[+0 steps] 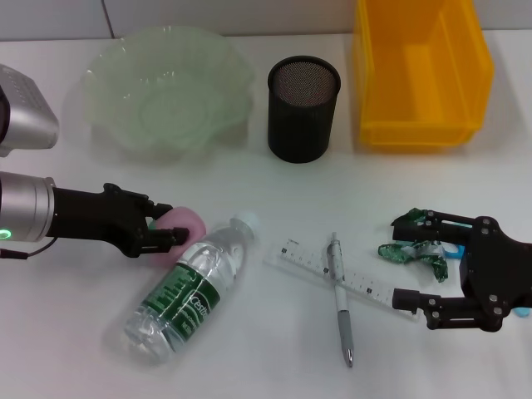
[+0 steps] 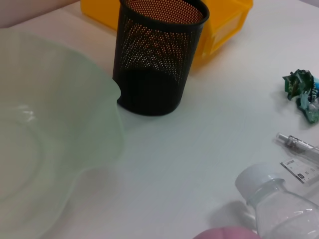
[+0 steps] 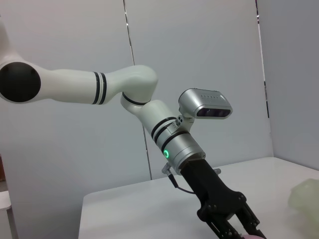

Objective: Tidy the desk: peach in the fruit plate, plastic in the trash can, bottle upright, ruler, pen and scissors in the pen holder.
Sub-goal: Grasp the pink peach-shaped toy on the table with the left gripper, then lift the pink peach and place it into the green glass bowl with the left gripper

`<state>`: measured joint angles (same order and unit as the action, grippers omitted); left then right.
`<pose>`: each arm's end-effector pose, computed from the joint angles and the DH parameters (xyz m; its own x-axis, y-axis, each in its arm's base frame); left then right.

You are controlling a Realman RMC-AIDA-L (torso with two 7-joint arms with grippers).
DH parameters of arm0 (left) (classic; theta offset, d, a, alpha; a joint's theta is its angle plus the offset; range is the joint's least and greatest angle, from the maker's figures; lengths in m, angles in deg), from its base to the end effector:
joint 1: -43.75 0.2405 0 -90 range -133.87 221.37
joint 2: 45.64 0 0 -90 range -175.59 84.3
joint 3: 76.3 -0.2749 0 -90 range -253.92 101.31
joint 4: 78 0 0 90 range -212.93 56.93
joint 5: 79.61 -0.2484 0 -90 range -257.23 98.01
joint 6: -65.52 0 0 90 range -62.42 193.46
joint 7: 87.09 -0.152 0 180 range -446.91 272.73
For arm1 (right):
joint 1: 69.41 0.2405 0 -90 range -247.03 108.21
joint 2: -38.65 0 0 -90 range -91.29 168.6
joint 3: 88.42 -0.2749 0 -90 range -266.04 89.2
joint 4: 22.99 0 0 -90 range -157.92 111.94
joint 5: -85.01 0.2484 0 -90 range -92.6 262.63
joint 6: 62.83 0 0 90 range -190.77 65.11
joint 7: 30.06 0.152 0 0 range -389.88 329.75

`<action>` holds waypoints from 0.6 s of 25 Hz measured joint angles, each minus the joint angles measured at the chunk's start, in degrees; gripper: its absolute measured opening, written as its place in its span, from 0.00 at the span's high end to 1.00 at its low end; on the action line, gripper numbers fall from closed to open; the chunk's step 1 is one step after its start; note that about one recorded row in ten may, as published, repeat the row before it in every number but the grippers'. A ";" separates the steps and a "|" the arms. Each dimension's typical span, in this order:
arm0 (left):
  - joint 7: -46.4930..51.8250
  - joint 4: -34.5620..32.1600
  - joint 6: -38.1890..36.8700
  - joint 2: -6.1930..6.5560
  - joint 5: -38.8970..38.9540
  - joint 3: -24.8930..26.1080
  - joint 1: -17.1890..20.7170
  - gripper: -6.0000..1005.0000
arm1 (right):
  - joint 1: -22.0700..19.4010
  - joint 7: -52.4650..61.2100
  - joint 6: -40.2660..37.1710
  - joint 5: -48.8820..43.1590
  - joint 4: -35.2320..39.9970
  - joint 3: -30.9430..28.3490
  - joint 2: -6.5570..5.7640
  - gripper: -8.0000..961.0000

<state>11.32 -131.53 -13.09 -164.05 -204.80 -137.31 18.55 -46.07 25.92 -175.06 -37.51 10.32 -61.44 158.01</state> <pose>-0.3062 0.3764 -0.0219 0.8780 0.4651 0.1129 0.4783 -0.8443 -0.2415 0.3240 0.2755 -0.0075 0.7649 -0.1242 -0.6320 -0.2143 -0.9744 -0.0678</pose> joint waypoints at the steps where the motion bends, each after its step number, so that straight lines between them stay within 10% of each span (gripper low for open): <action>1: -0.05 0.01 -0.01 0.00 -0.04 -0.01 -0.08 0.34 | 0.00 0.00 0.00 0.01 0.00 0.00 0.00 0.17; 15: -0.97 -2.08 -0.99 -0.13 2.97 0.69 0.24 0.84 | -0.32 0.09 0.00 0.24 0.00 -0.02 0.00 0.17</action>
<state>10.35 -133.61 -14.08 -164.18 -201.83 -136.62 18.79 -46.39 26.01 -175.06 -37.27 10.32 -61.46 158.01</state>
